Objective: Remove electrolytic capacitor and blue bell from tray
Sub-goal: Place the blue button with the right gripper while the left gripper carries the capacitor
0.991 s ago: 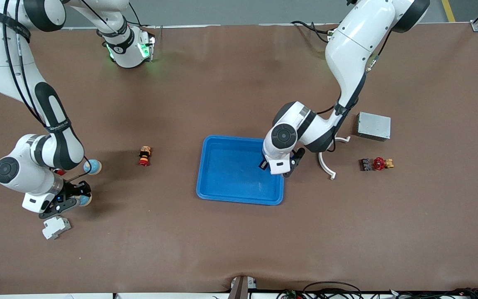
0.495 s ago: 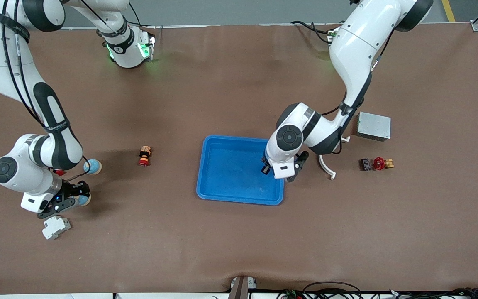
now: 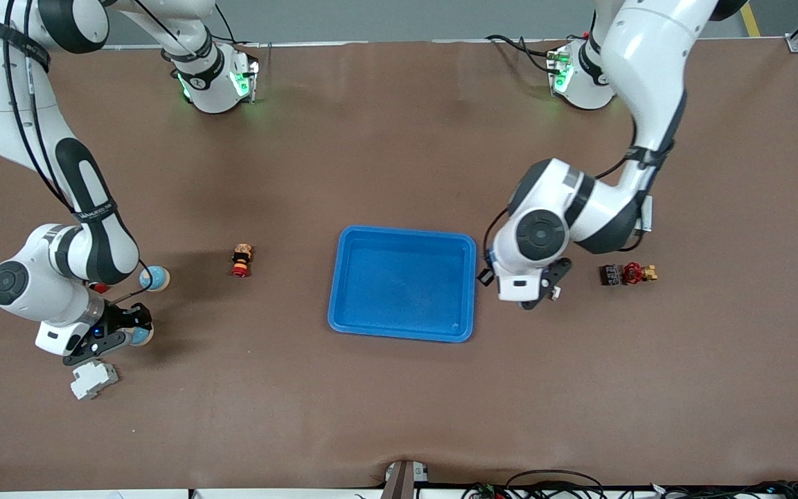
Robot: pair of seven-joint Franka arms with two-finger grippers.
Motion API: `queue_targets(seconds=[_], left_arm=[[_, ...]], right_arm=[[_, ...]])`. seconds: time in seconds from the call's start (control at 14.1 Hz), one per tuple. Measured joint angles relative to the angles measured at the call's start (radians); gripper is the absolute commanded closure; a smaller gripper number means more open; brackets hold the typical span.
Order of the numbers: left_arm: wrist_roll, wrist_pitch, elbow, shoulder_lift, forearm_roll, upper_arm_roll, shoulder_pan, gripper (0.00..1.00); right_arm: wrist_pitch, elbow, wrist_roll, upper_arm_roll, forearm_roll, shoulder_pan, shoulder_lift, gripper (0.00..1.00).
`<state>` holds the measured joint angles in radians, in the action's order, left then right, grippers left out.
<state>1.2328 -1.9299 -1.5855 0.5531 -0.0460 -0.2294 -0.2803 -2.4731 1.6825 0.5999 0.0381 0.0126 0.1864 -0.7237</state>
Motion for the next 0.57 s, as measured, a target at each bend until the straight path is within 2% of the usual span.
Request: queue_targets(seconds=[0.07,0.14,0.21,0.57], left_arm=[[-0.063,0.01,-0.022,-0.026,0.0,-0.001,0.028,1.0],[-0.127,0.016,-0.051,-0.052,0.0,-0.002,0.056,1.0],[-0.198,0.023,-0.081,-0.077,0.0,-0.003,0.081,1.0],[-0.653,0.111,-0.198,-0.2,0.0,-0.003,0.238,1.0]], right_arm=[[-0.001,0.0,0.0,0.0,0.0,0.0,0.0,1.0],[-0.003,0.0,0.0,0.001,-0.001,0.0,0.0,0.71],[-0.003,0.0,0.0,0.001,-0.001,0.0,-0.001,0.01],[-0.016,0.0,0.0,0.004,-0.008,0.0,-0.013,0.0]])
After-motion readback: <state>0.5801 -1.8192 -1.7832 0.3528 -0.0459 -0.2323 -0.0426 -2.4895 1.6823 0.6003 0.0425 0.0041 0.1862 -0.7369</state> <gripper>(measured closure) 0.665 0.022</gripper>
